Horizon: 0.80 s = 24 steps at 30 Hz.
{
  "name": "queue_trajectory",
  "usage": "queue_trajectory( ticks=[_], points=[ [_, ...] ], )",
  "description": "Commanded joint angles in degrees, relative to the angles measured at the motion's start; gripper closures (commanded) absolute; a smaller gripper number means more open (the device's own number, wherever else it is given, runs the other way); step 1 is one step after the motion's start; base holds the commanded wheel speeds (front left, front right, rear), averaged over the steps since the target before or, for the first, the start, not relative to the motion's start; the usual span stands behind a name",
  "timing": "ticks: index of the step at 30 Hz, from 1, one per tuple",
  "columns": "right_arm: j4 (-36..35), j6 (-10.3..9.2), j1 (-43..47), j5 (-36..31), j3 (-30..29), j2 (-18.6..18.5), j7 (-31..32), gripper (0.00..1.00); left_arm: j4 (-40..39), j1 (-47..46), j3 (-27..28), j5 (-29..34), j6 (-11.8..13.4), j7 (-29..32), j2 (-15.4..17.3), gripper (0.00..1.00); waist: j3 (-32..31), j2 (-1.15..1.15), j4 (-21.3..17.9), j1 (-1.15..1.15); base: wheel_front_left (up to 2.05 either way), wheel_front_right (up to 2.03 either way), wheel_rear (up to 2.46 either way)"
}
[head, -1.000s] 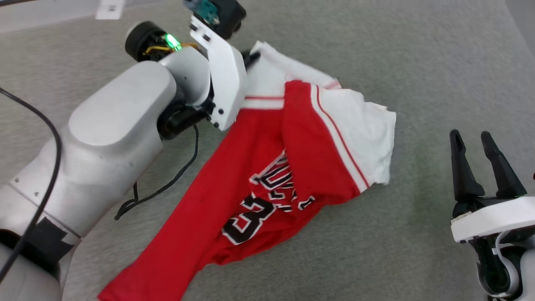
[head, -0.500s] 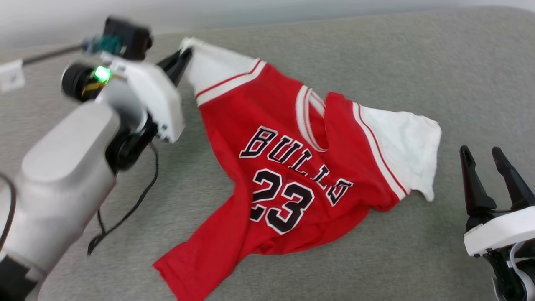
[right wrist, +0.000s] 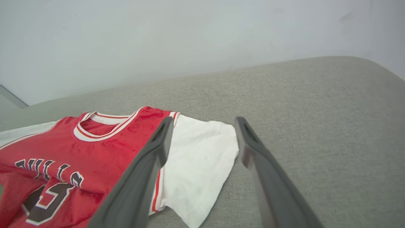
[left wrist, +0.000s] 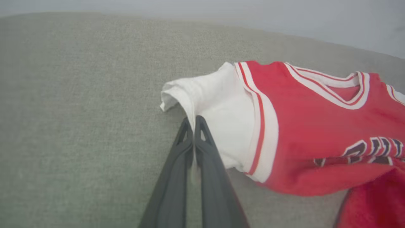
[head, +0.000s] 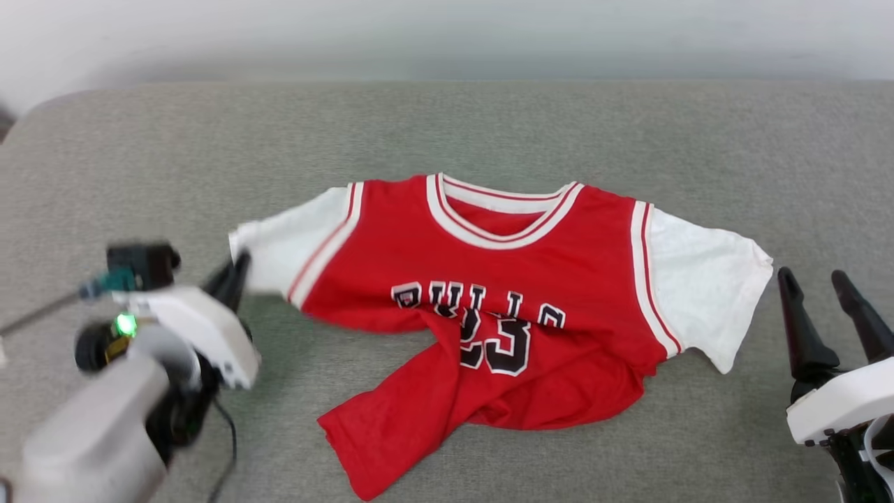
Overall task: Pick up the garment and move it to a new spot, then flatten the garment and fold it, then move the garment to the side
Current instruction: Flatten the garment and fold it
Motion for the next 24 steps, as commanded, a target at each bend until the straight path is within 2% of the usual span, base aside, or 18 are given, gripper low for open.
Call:
queue_trajectory(
  ticks=[1,6,7,8,9,11,16,19,21,24],
  points=[
    [0.1,-0.02,0.9,0.1,-0.1,0.3,0.4,0.00,-0.5,2.7,-0.3,-0.9,0.4,-0.1,-0.1,1.00,-0.7,0.00,0.9,0.00,0.00,0.00,0.00],
    [0.5,-0.02,1.4,-0.1,-0.4,0.9,1.1,0.00,-2.4,8.3,-4.1,-1.7,-0.2,3.3,-1.1,1.00,-1.8,0.00,1.9,0.00,0.00,0.00,0.00],
    [0.6,-0.02,1.4,-0.1,-0.4,0.9,1.2,0.00,-2.3,8.9,-4.8,-1.2,0.2,3.7,-1.3,0.61,-2.0,0.00,2.1,0.00,0.00,0.00,0.00],
    [0.7,-0.02,1.4,-0.2,-0.5,1.0,1.3,0.00,-2.2,9.4,-5.6,-0.7,0.4,3.9,-1.6,0.04,-2.2,0.00,2.3,0.00,0.00,0.00,0.00],
    [0.8,-0.02,1.4,-0.2,-0.5,1.0,1.4,0.00,-2.0,9.7,-6.1,-0.3,0.7,4.0,-2.0,0.00,-2.4,0.00,2.4,0.00,0.00,0.00,0.00],
    [0.9,-0.02,1.5,0.1,-0.7,1.1,1.2,0.00,-1.9,9.9,-6.5,0.4,1.1,2.9,-2.7,0.00,-3.0,0.00,2.8,0.00,0.00,0.00,0.00],
    [0.7,-0.02,2.3,0.2,-0.9,1.1,1.1,0.00,-3.0,8.6,-3.7,4.3,3.7,-3.8,-2.4,0.00,-4.4,0.00,3.3,0.00,0.00,0.00,0.00],
    [0.1,-0.02,2.6,-0.1,-1.1,0.4,1.7,0.00,-6.7,8.3,-0.1,10.4,7.6,-5.1,-1.6,0.00,-5.2,0.00,3.6,0.00,0.00,0.00,0.00],
    [-0.7,-0.02,2.7,-0.3,-1.1,-0.7,3.0,0.00,-12.1,9.6,4.8,16.4,10.2,-5.2,-1.8,0.00,-5.4,0.00,4.1,0.00,0.00,0.00,0.00],
    [-1.8,-0.02,1.8,-0.8,-0.3,-3.5,6.8,0.00,-21.2,14.0,11.2,26.0,12.2,-5.1,-2.2,0.00,-5.3,0.00,4.5,0.00,0.00,0.00,0.00]
  ],
)
